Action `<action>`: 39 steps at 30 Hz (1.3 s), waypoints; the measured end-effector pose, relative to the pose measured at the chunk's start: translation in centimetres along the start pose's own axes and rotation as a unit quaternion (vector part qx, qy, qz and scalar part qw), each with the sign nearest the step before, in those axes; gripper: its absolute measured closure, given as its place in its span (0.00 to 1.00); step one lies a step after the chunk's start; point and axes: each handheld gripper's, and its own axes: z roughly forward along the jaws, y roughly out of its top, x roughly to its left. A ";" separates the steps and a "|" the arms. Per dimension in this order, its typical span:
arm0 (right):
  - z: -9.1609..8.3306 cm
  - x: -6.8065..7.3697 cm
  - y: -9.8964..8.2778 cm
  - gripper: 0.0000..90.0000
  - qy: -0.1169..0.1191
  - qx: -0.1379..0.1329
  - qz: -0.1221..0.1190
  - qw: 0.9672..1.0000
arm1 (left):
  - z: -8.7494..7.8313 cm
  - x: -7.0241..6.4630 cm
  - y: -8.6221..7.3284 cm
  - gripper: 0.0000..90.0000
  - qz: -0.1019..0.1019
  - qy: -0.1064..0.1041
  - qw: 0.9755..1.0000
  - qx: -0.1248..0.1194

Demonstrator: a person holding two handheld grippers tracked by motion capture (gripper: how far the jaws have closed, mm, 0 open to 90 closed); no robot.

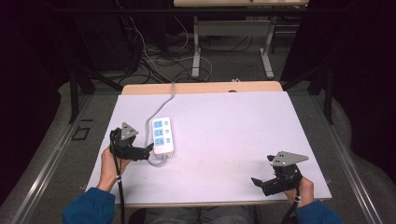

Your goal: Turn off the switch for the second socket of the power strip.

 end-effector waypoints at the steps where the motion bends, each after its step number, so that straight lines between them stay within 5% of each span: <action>1: 0.0 0.0 0.0 0.01 0.000 -0.002 0.000 1.000 | 0.2 0.0 0.1 0.00 0.004 0.002 1.000 -0.005; 39: 0.0 -0.1 0.0 0.01 0.001 -0.001 -0.004 1.000 | 3.4 -0.4 2.3 0.00 -0.006 -0.012 1.000 0.007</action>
